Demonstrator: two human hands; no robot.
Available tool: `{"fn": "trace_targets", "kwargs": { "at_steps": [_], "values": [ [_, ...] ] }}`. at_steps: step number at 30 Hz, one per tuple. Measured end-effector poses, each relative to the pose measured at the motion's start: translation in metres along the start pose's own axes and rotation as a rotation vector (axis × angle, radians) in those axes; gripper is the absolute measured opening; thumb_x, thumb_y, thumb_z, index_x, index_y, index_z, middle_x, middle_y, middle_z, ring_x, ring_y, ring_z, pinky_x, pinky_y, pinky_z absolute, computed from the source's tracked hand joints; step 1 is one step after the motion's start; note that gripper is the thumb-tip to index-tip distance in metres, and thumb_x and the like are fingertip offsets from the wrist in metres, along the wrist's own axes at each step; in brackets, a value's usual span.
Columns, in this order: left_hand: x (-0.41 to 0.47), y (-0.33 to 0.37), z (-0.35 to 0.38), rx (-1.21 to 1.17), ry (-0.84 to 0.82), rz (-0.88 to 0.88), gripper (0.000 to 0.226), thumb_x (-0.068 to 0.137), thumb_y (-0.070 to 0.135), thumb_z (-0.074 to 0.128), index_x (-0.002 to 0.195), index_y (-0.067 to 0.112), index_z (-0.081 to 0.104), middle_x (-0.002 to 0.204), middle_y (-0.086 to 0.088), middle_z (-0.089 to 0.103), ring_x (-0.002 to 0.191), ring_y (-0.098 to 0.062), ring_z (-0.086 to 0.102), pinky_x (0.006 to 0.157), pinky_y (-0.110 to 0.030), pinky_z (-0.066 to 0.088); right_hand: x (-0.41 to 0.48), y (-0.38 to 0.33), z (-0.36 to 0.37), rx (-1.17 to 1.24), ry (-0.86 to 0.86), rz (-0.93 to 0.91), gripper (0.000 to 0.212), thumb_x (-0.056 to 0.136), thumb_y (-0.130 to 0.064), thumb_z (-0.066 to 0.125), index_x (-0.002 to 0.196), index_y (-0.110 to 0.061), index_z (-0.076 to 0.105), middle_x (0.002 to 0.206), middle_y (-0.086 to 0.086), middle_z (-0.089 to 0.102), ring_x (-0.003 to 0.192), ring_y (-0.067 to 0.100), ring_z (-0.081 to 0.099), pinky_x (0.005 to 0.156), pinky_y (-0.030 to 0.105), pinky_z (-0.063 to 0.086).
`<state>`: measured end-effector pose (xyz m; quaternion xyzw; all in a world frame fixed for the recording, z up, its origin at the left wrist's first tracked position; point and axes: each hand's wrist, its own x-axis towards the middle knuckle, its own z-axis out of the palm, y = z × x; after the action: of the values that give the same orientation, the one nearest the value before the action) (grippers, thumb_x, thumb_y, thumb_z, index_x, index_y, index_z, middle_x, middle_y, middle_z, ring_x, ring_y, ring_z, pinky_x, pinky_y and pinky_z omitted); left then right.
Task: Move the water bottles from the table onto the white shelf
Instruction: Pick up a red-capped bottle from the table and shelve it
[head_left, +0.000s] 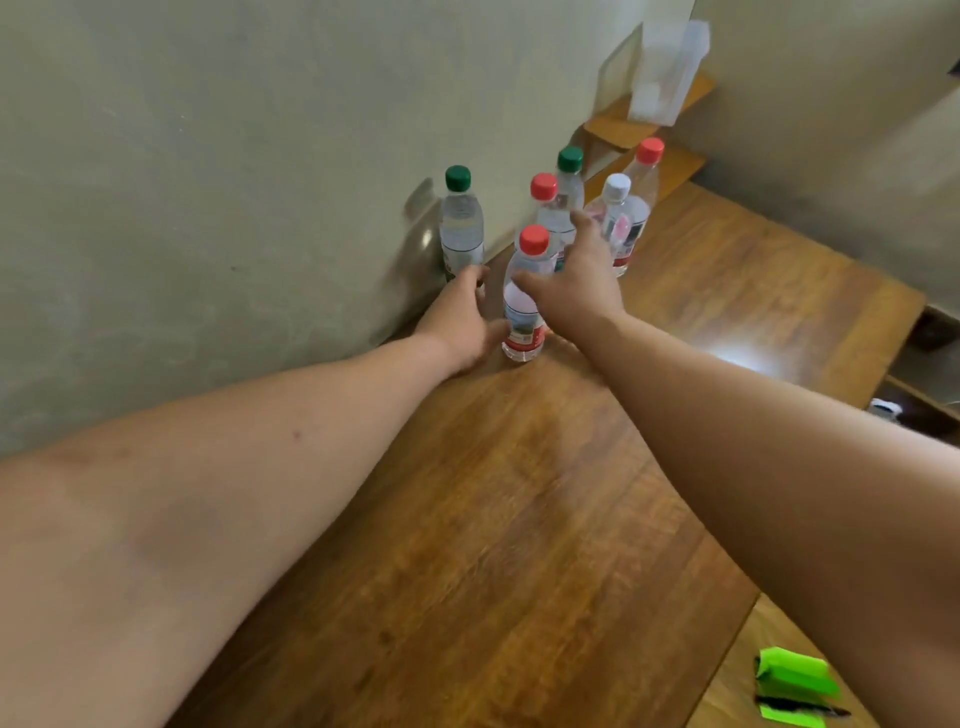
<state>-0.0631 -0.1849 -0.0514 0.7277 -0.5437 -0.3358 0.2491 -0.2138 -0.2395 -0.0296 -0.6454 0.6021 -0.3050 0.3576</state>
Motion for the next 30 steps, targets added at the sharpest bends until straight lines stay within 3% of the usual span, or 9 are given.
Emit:
{"fn": "trace_targets", "kwargs": {
  "at_steps": [2,5,11,14,16,18,20,24,30],
  "values": [
    [0.009,0.007,0.005,-0.001,0.024,0.017,0.080,0.091,0.024,0.081,0.158,0.018,0.037,0.131,-0.001,0.056,0.122,-0.028,0.064,0.112,-0.043,0.049,0.011,-0.005,0.012,0.002,-0.037,-0.010,0.082,0.090,-0.035,0.081,0.160,-0.025,0.038,0.157,0.005,0.050,0.146,0.025,0.050,0.115,0.043,0.044],
    [0.013,0.012,0.014,0.006,0.041,0.054,0.062,0.097,0.016,0.073,0.150,0.009,0.042,0.135,-0.008,0.064,0.126,-0.028,0.064,0.114,-0.041,0.047,0.010,-0.004,0.027,-0.063,-0.077,-0.010,0.055,0.096,-0.044,0.070,0.143,-0.019,0.057,0.145,0.008,0.054,0.130,0.029,0.058,0.101,0.042,0.047],
    [-0.007,0.000,0.013,0.050,0.069,0.082,0.066,0.094,0.014,0.075,0.152,0.015,0.043,0.135,-0.005,0.065,0.118,-0.019,0.063,0.101,-0.031,0.051,-0.021,0.011,0.032,-0.129,-0.099,-0.150,0.041,0.094,-0.046,0.067,0.131,-0.028,0.059,0.132,0.005,0.055,0.113,0.030,0.063,0.083,0.039,0.047],
    [-0.025,0.002,0.010,0.043,-0.014,0.082,0.070,0.092,0.017,0.077,0.153,0.019,0.043,0.119,0.003,0.062,0.105,-0.015,0.062,0.089,-0.026,0.045,-0.040,0.021,0.028,-0.031,-0.106,-0.135,0.046,0.094,-0.045,0.072,0.137,-0.034,0.060,0.137,0.000,0.054,0.111,0.018,0.058,0.091,0.037,0.048],
    [-0.039,0.001,0.008,0.053,-0.075,0.072,0.080,0.091,0.019,0.078,0.159,0.025,0.037,0.125,0.005,0.062,0.101,-0.018,0.063,0.086,-0.027,0.044,-0.052,0.026,0.020,0.022,-0.109,-0.111,0.049,0.096,-0.043,0.074,0.142,-0.035,0.059,0.139,-0.003,0.054,0.116,0.011,0.052,0.097,0.033,0.044],
    [-0.061,-0.008,0.003,0.052,-0.102,0.056,0.088,0.089,0.025,0.083,0.162,0.027,0.033,0.140,0.004,0.061,0.110,-0.017,0.063,0.091,-0.029,0.046,-0.067,0.026,0.013,0.029,-0.108,-0.083,0.046,0.097,-0.046,0.073,0.140,-0.035,0.062,0.135,-0.005,0.058,0.119,0.011,0.056,0.099,0.032,0.043],
    [-0.088,-0.027,-0.003,0.024,-0.096,0.038,0.093,0.086,0.031,0.087,0.162,0.029,0.034,0.150,0.003,0.059,0.127,-0.019,0.062,0.102,-0.033,0.050,-0.088,0.017,0.010,0.062,-0.107,-0.058,0.035,0.095,-0.053,0.071,0.126,-0.036,0.068,0.124,-0.006,0.068,0.115,0.015,0.064,0.102,0.042,0.053],
    [-0.155,-0.079,-0.024,-0.016,-0.042,-0.009,0.101,0.077,0.045,0.091,0.160,0.035,0.036,0.156,0.008,0.054,0.138,-0.017,0.057,0.114,-0.043,0.051,-0.151,-0.027,0.021,0.115,-0.213,-0.077,0.024,0.093,-0.055,0.070,0.109,-0.037,0.069,0.111,-0.009,0.074,0.105,0.011,0.070,0.098,0.048,0.060],
    [-0.255,-0.135,-0.090,-0.117,0.071,0.069,0.067,0.077,0.044,0.089,0.133,0.042,0.053,0.124,0.019,0.068,0.111,-0.003,0.067,0.095,-0.035,0.061,-0.263,-0.113,0.072,-0.026,-0.276,-0.250,0.019,0.097,-0.055,0.066,0.108,-0.039,0.066,0.107,-0.013,0.064,0.098,0.004,0.064,0.083,0.028,0.055]
  ]
}}
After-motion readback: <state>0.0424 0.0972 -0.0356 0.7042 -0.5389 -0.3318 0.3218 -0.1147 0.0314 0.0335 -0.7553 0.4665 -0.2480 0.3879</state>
